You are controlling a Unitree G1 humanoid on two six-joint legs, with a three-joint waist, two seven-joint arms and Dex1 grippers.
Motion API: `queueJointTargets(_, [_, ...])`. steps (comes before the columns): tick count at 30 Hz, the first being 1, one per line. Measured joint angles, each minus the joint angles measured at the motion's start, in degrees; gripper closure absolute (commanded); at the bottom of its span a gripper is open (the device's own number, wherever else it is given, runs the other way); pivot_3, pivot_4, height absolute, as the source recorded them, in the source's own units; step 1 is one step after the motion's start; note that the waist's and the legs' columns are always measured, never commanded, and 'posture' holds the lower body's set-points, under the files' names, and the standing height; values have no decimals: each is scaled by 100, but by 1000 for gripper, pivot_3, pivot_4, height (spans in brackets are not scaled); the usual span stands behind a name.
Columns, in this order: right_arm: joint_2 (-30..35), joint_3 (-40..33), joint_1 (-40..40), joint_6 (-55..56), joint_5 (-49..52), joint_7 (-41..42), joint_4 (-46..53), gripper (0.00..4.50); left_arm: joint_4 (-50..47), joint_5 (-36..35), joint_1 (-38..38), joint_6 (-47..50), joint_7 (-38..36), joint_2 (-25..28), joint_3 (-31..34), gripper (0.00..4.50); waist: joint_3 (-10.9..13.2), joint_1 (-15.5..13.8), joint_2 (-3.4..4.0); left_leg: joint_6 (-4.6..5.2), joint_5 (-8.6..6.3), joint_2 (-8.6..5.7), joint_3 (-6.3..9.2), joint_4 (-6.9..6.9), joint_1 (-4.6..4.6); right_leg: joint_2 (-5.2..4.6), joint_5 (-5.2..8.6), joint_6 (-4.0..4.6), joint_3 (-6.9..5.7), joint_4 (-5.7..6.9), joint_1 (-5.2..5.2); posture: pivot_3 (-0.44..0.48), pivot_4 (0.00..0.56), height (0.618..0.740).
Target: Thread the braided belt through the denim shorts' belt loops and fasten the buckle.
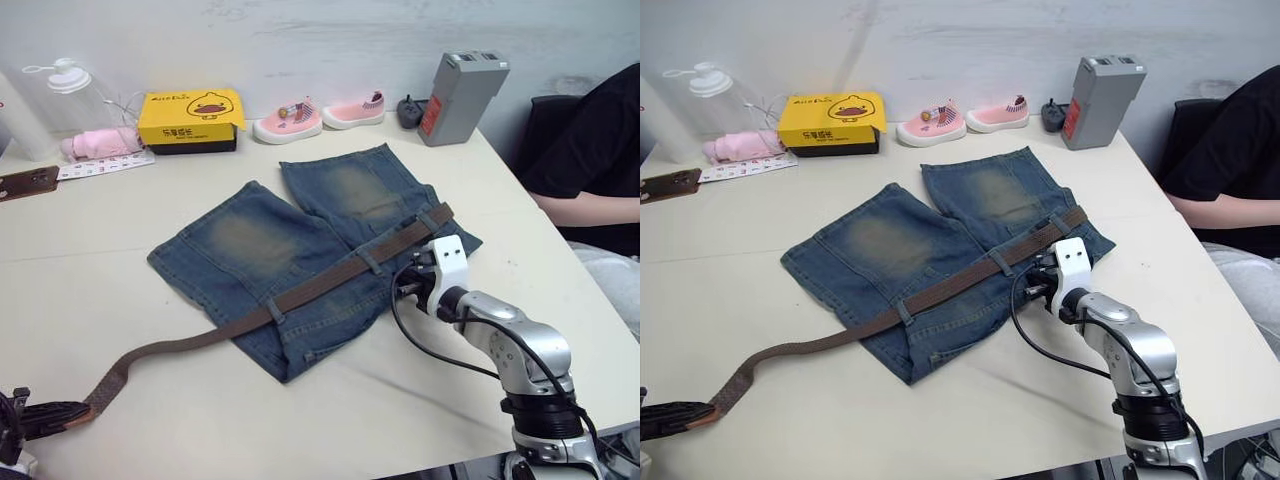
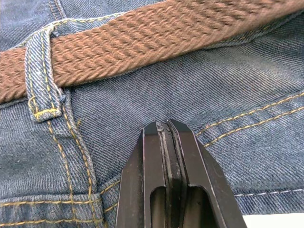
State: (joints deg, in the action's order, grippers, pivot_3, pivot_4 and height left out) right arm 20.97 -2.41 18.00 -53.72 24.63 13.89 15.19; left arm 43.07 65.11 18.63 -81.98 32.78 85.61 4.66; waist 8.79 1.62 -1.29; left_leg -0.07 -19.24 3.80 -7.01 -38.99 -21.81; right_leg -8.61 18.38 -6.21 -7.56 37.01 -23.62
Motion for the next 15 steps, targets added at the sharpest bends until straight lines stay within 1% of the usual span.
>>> queueJointTargets(3, [-23, 0, 12, -9, -49, -1, 2, 4500, 167, -149, -476, -208, -22, 9, -352, 1464, -11, -1, 22, -2, -2, 0, -15, 0, 14, -6, 0, 0, 1, -4, 3, 0, 150, 703])
queueJointTargets(6, [-30, -8, 24, -24, -78, 1, -4, 4500, 184, -401, -828, -348, -223, 8, -513, 105, -13, -6, 42, -2, -5, 0, -26, 0, 27, -9, 0, 1, 4, -2, 7, 0, 150, 703])
queueJointTargets(8, [-33, -12, 39, -28, -104, 4, -12, 4500, 160, -551, -987, -407, -370, 7, -568, 35, -16, -12, 52, -2, -5, -1, -27, 0, 28, -12, 0, 2, 5, -1, 7, 0, 150, 703])
queueJointTargets(9, [-34, -10, 50, -29, -109, 8, -19, 3832, 129, -613, -1031, -426, -436, 0, -587, 0, -16, -12, 54, -2, -5, -2, -29, -1, 28, -12, 0, 2, 6, 1, 6, 0, 150, 703])
queueJointTargets(10, [-51, 6, 92, -28, -110, 33, -38, 3548, -27, -851, -1125, -510, -577, -85, -618, 0, -17, -11, 51, -2, -5, 0, -29, -1, 28, -11, 0, 2, 6, 1, 5, 0, 150, 703])
queueJointTargets(11, [-57, 6, 101, -27, -113, 32, -41, 3190, -59, -884, -1131, -520, -589, -101, -622, 0, -21, -5, 42, -2, -5, 1, -29, -1, 27, -8, 0, 3, 6, 1, 4, 0, 150, 703])
queueJointTargets(12, [-61, 2, 120, -27, -117, 37, -73, 2971, -269, -1110, -1137, -575, -722, -128, -647, 0, -15, -2, 27, -7, -8, 3, -28, -1, 26, -3, 4, 10, 0, 4, 1, 0, 150, 703])
queueJointTargets(13, [-63, -1, 124, -27, -117, 40, -85, 2705, -565, -1412, -1128, -596, -885, -119, -663, 0, -14, 1, 20, -11, -10, 5, -28, -1, 25, 2, 5, 11, -3, 16, 1, 0, 150, 703])
queueJointTargets(15, [-69, -39, 149, -29, -134, 37, -134, 1911, -1261, -2146, -1042, -581, -1192, -6, -762, 0, -15, 1, -2, -18, -11, 13, -32, -3, 24, 0, 5, 11, -4, 20, 2, 0, 150, 703])
